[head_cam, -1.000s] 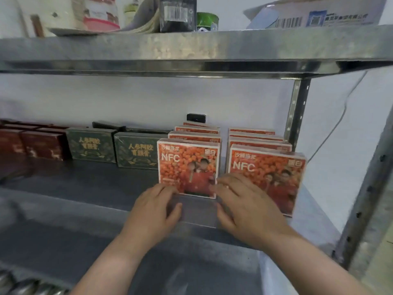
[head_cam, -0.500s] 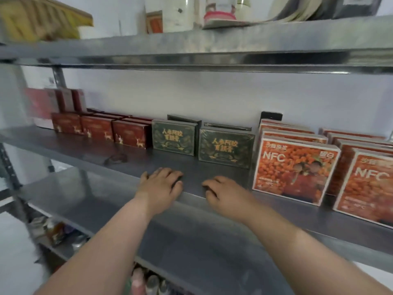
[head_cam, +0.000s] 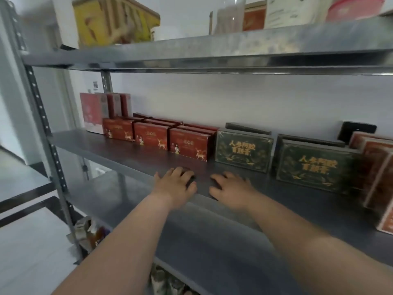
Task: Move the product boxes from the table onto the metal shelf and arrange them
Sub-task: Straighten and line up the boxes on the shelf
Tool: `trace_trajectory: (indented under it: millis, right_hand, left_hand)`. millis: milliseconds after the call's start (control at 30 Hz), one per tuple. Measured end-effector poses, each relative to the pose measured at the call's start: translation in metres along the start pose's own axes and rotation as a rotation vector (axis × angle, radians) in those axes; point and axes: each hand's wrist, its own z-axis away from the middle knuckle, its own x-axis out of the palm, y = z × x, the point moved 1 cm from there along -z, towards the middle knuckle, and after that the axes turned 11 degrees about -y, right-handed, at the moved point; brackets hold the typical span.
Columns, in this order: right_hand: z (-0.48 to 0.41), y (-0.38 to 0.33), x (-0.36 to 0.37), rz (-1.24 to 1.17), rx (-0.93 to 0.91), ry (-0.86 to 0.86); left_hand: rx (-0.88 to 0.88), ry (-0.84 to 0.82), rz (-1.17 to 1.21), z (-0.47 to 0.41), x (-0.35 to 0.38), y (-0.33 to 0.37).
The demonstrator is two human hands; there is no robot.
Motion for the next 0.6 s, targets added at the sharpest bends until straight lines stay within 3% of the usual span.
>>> trace_trajectory:
  millis: [600]
  right_hand:
    - [-0.217, -0.208, -0.020, 0.046, -0.260, -0.045]
  left_hand:
    - [-0.125, -0.115, -0.061, -0.105, -0.051, -0.291]
